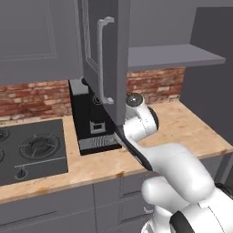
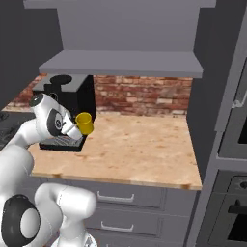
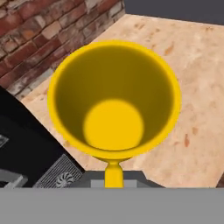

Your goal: Move the mug from next to the sink to the open cabinet. Then, move the bowl with the sweet potato to the fridge to clear the area for faucet cleaning.

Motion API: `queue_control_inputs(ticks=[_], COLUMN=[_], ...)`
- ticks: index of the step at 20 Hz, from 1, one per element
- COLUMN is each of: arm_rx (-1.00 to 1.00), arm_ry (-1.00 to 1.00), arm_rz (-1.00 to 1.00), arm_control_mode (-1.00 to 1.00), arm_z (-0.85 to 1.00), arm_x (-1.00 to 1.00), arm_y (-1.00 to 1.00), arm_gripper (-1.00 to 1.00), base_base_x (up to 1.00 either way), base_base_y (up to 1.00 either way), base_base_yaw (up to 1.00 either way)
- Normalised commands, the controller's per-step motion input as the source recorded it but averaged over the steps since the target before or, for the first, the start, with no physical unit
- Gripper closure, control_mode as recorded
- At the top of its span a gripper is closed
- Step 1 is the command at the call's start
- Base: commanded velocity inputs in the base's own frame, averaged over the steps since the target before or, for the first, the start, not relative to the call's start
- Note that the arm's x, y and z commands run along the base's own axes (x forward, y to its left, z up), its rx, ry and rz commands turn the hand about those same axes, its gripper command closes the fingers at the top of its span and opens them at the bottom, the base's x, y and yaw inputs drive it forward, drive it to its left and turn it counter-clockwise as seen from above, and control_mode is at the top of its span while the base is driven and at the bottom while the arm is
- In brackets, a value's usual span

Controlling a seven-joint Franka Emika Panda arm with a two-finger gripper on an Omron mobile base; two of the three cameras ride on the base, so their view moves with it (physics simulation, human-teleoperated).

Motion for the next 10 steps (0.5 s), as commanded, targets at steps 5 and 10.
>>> queue_control_inputs(ticks=[5, 10], arm_rx=[0.04, 0.11], arm_ry=[0.01, -0.01], arm_rz=[0.0, 0.12], arm_control_mode=[-1.0, -1.0], arm_z=[0.11, 0.96], arm_x=[0.0, -0.14], arm_y=[-0.19, -0.88], arm_gripper=[1.0, 1.0], base_base_x=[0.43, 0.0], base_base_y=[-0.45, 0.0], base_base_yaw=[0.0, 0.0])
